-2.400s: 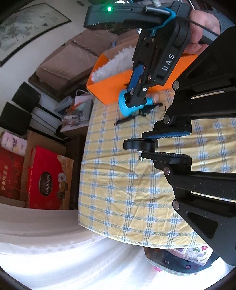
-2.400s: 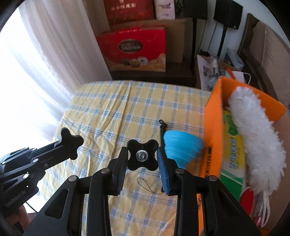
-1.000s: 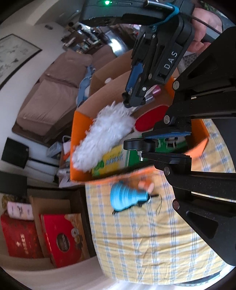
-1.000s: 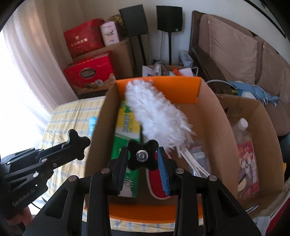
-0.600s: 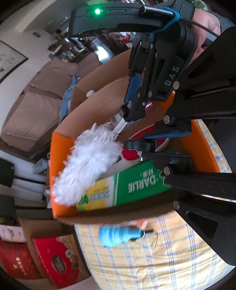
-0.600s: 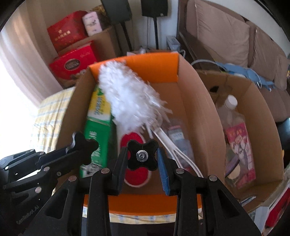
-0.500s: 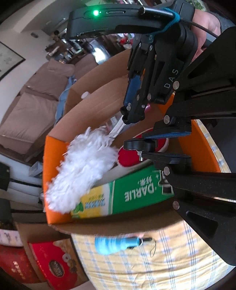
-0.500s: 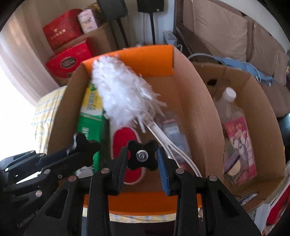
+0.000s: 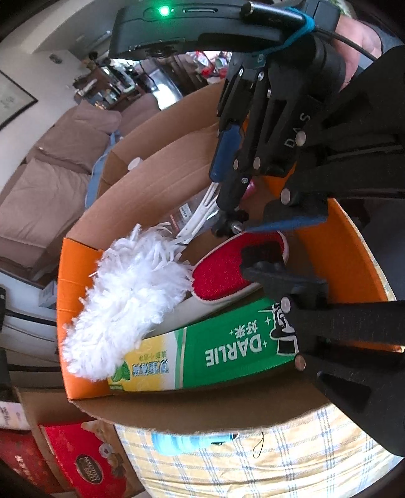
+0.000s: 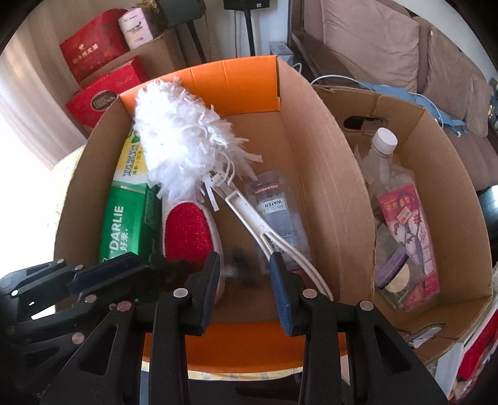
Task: Organize objects
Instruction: 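Lower the knob into the box and open the left gripper, then withdraw the left gripper while the right gripper reaches toward the blue funnel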
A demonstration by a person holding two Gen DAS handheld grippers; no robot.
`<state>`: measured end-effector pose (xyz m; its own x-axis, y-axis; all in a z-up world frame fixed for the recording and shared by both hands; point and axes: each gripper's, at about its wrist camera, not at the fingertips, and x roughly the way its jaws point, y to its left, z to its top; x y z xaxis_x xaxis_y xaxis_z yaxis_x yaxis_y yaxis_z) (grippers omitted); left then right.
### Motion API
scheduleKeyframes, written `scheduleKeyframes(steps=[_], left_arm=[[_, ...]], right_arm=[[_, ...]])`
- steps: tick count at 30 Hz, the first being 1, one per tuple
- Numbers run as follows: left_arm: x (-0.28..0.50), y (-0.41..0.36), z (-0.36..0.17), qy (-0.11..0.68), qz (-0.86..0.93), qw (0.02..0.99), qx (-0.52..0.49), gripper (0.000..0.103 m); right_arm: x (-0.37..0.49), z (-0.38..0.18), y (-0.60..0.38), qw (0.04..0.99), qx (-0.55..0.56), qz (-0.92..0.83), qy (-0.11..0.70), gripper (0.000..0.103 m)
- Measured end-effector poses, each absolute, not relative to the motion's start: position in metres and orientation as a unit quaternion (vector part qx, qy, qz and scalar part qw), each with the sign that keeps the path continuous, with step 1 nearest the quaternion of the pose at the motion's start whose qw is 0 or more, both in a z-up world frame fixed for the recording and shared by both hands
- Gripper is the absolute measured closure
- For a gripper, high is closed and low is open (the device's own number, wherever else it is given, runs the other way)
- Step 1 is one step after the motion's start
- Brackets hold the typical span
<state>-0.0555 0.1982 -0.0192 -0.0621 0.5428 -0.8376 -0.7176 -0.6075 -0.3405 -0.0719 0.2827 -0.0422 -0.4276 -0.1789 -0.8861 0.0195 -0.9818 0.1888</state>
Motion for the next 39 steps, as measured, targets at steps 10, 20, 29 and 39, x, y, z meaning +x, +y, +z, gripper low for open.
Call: scheduleKeyframes(steps=[10,20,29,39], left_arm=[[-0.063,0.170,0.015,0.071,0.762,0.414,-0.492,0.035],[-0.089,0.136,0.036,0.060,0.790,0.381,-0.477,0.010],[-0.107,0.098,0.048,0.056,0.813,0.349,-0.463,0.000],[-0.137,0.051,0.052,0.051,0.829,0.314,-0.461,0.000]], right_arm=[[-0.066,-0.011,0.277,0.067,0.499,-0.861,-0.074,0.063],[-0.064,0.009,0.265,0.074,0.480,-0.871,-0.073,0.037],[-0.063,0.024,0.244,0.095,0.459,-0.880,-0.079,0.021],[-0.072,0.038,0.202,0.124,0.451,-0.882,-0.054,0.019]])
